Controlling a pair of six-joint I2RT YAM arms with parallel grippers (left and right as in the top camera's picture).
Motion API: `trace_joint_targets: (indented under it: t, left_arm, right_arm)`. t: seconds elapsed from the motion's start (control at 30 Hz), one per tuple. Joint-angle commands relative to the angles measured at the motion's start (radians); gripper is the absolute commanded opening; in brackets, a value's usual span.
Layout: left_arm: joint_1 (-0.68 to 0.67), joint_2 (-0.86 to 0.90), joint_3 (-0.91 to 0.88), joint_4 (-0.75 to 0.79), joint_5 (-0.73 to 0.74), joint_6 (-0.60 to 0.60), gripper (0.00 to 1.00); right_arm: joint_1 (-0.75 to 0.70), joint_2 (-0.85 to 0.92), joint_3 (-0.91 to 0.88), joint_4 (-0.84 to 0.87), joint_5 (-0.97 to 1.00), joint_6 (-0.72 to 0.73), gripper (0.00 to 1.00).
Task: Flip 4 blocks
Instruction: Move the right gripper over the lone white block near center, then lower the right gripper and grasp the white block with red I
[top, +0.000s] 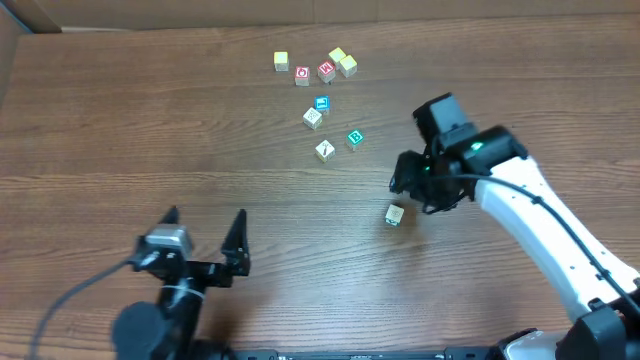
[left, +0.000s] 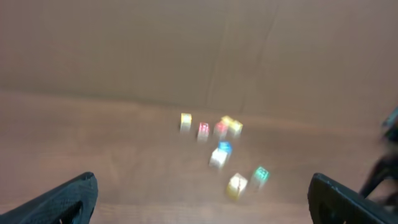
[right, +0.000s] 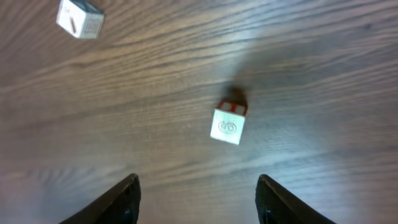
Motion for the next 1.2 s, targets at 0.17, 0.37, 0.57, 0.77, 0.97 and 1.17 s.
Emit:
trace_joint_targets:
  t: [0.17, 0.37, 0.57, 0.77, 0.97, 1.17]
  left_arm:
    - [-0.007, 0.539, 0.694, -0.401, 0.053, 0.134, 1.00]
    - [-0.007, 0.940, 1.105, -0.776, 0.146, 0.175, 1.00]
    - [-0.007, 1.186, 1.218, -0.899, 0.176, 0.174, 1.00]
    - [-0.007, 1.339, 1.218, -0.922, 0.175, 0.174, 1.00]
    - [-0.007, 1.444, 1.218, -0.941, 0.175, 0.174, 1.00]
    - [-0.007, 1.514, 1.218, -0.938, 0.175, 0.140, 1.00]
  right_arm:
    - [0.068, -0.001, -0.108, 0.111, 0.190, 0.167, 0.64]
    - [0.068, -0.001, -0.151, 0.167, 0.193, 0.182, 0.64]
    - [0.093, -0.001, -0.214, 0.233, 0.193, 0.207, 0.64]
    - [0.145, 0.000, -0.270, 0.323, 0.195, 0.207, 0.65]
    - [0.159, 0.006, -0.297, 0.353, 0.253, 0.258, 0.69]
    - [0.159, 0.057, -0.299, 0.386, 0.262, 0.269, 0.69]
